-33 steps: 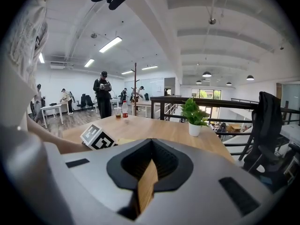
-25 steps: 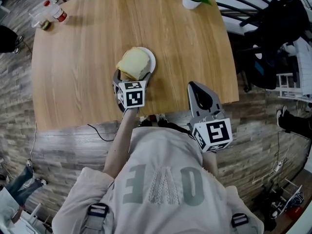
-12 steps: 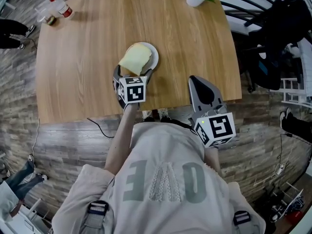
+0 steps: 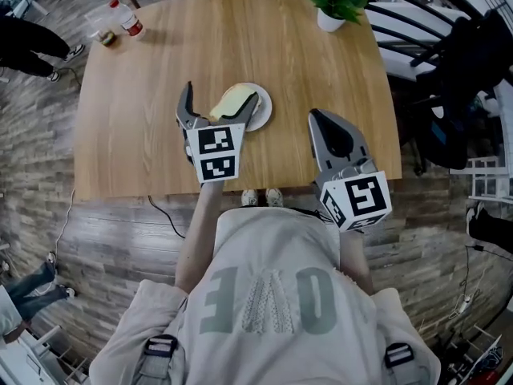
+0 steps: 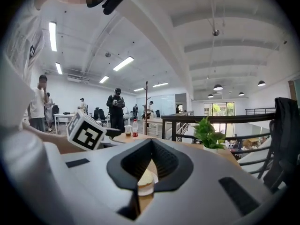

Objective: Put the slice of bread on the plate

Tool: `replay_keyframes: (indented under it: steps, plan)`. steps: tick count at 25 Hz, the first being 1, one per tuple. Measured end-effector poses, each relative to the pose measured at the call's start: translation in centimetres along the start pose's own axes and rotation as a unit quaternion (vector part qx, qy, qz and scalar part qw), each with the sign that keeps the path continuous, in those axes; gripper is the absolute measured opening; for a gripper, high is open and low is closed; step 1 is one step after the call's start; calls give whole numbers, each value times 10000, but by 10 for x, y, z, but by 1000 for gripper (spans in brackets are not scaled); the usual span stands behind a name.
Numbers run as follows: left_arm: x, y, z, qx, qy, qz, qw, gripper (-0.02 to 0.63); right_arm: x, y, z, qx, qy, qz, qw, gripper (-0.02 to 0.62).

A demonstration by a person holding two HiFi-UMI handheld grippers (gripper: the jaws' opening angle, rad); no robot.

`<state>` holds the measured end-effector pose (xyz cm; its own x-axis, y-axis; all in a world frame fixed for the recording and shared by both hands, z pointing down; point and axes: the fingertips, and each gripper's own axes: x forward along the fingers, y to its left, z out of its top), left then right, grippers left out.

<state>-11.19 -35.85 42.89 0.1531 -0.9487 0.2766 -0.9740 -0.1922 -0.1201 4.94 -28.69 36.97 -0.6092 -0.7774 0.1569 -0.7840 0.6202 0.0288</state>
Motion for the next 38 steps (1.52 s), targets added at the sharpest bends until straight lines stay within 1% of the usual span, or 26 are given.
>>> replay_keyframes:
  steps: [1, 2, 4, 5, 7, 10, 11, 12, 13, 14, 15, 16, 18, 19, 21, 23, 26, 28, 32, 38]
  plan:
    - [-11, 3, 27, 44, -508, -20, 9987, 568, 4, 2, 8, -63, -109, 65, 9999, 17]
    - [-23, 4, 52, 118, -983, -76, 9951, 568, 7, 5, 17, -121, -228, 130, 9996, 17]
    - [-49, 5, 95, 324, -1733, -134, 9842, 566, 14, 9, 36, -227, -517, 247, 9981, 17]
    - [-61, 5, 112, 415, -2005, -108, 9788, 566, 17, 11, 46, -264, -674, 282, 9970, 17]
    - [-83, 5, 137, 493, -2406, -80, 9693, 566, 20, 13, 64, -297, -964, 295, 9945, 17]
    - [-110, 7, 157, 527, -2903, -163, 9553, 563, 24, 20, 85, -292, -1352, 273, 9900, 17]
    - [-116, 9, 159, 519, -3012, -161, 9520, 560, 26, 23, 90, -292, -1464, 259, 9885, 17]
    - [-121, 10, 160, 495, -3076, -150, 9501, 555, 26, 25, 94, -296, -1557, 238, 9871, 17]
    - [-125, 11, 159, 460, -3105, -131, 9494, 530, 25, 28, 97, -303, -1631, 219, 9859, 17]
    - [-129, 13, 157, 423, -3118, -101, 9491, 478, 25, 30, 99, -314, -1689, 211, 9849, 17]
    - [-134, 14, 155, 397, -3134, -60, 9488, 407, 25, 33, 100, -329, -1734, 217, 9841, 17]
    - [-140, 16, 154, 395, -3164, -21, 9478, 323, 25, 35, 102, -344, -1769, 229, 9834, 17]
    - [-150, 18, 154, 488, -3229, 3, 9452, 108, 26, 37, 103, -346, -1819, 224, 9825, 17]
    - [-153, 18, 153, 556, -3228, 1, 9448, 20, 25, 37, 103, -325, -1838, 205, 9822, 17]
    - [-154, 22, 150, 599, -3086, 54, 9493, 9, 25, 37, 102, -264, -1850, 158, 9823, 17]
    - [-150, 29, 144, 479, -2874, 175, 9565, 8, 25, 38, 97, -258, -1804, 79, 9832, 17]
    - [-148, 36, 136, 314, -2696, 293, 9620, 9, 24, 39, 89, -422, -1650, -101, 9853, 17]
    - [-149, 38, 133, 288, -2674, 318, 9626, 9, 23, 41, 84, -494, -1553, -125, 9866, 17]
    - [-147, 36, 134, 335, -2765, 283, 9600, 8, 21, 43, 75, -551, -1399, -108, 9886, 17]
    - [-143, 33, 132, 138, -2780, 161, 9604, 9, 16, 38, 74, -552, -1368, -198, 9889, 17]
